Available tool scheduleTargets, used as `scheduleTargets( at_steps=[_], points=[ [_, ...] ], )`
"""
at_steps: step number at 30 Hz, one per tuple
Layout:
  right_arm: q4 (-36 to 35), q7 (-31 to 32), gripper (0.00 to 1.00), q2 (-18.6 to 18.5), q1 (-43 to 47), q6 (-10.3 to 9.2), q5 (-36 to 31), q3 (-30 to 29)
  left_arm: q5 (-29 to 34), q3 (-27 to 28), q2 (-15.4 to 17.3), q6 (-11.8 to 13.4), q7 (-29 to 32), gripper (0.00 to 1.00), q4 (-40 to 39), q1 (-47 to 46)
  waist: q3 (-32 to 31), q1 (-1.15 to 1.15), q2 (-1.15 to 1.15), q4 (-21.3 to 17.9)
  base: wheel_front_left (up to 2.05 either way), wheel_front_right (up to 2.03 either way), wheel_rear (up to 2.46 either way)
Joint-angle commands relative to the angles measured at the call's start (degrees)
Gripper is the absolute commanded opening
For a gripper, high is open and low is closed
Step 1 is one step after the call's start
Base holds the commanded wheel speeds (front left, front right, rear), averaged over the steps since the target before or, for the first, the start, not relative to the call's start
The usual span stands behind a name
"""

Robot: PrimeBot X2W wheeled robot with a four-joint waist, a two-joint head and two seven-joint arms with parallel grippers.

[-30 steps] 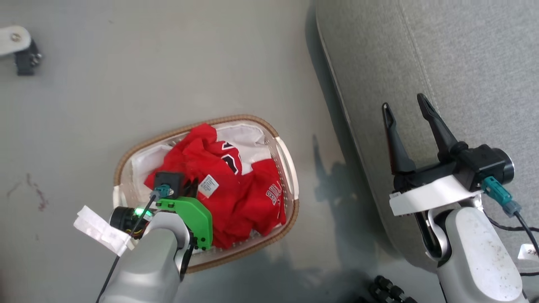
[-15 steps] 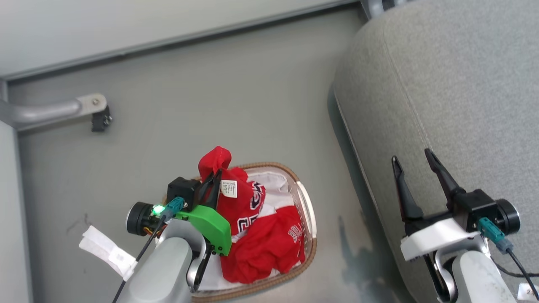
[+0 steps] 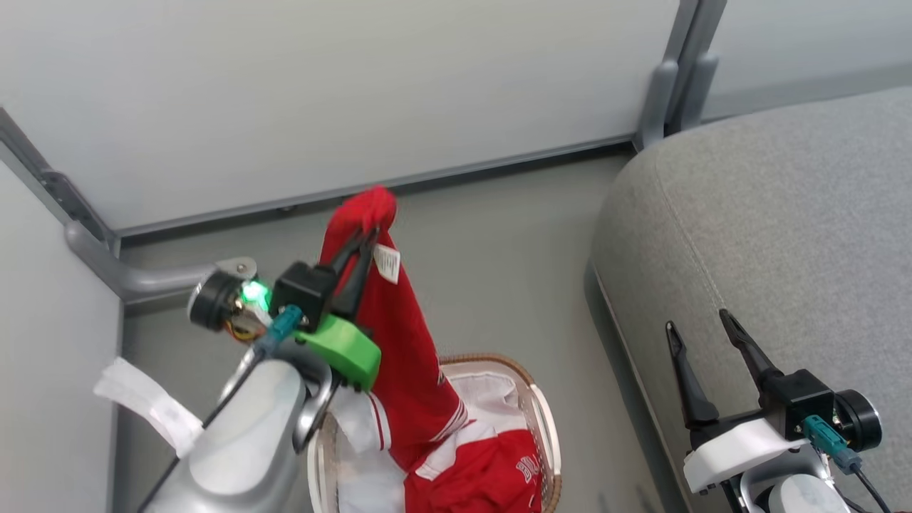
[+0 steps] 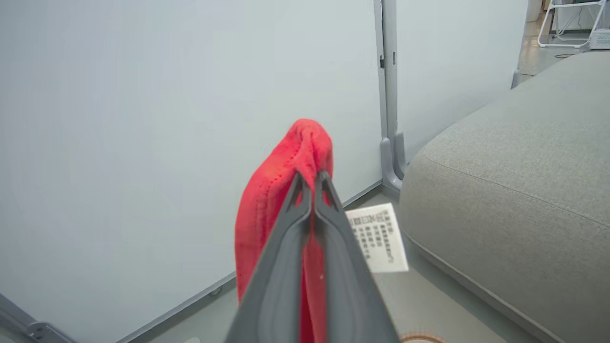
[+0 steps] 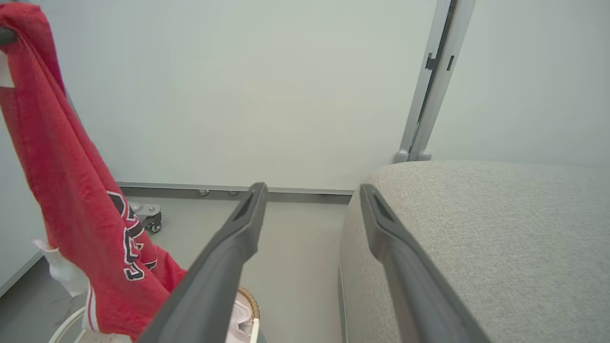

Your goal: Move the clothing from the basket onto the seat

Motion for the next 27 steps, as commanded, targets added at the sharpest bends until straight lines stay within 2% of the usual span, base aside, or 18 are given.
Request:
scheduleTargets(
  at_steps=[1, 17, 27],
  points=[
    [0.06, -0.29, 1.0, -0.25, 0.78, -0.04, -0.23, 0.08, 0.85, -0.14, 0.8, -0.35, -0.23, 0.0, -1.03, -1.9, -3.28, 0.01, 0.0, 1.52, 0.0, 0.0, 0.0],
    [0.19, -0.29, 1.0, -0.24, -1.56, -0.04, -1.05, 2.99, 3.5, -3.17, 3.5, -1.71, 1.02, 0.0, -1.61, -20.85, -5.17, 0.01, 0.0, 1.34, 0.0, 0.0, 0.0],
    [1.9, -0.29, 1.0, -0.22, -7.54, -0.04, -2.93, 11.66, 2.09, -6.24, 1.81, -1.91, 1.17, 0.0, -2.27, -27.62, -5.46, 0.01, 0.0, 1.95, 0.0, 0.0, 0.0]
  ],
)
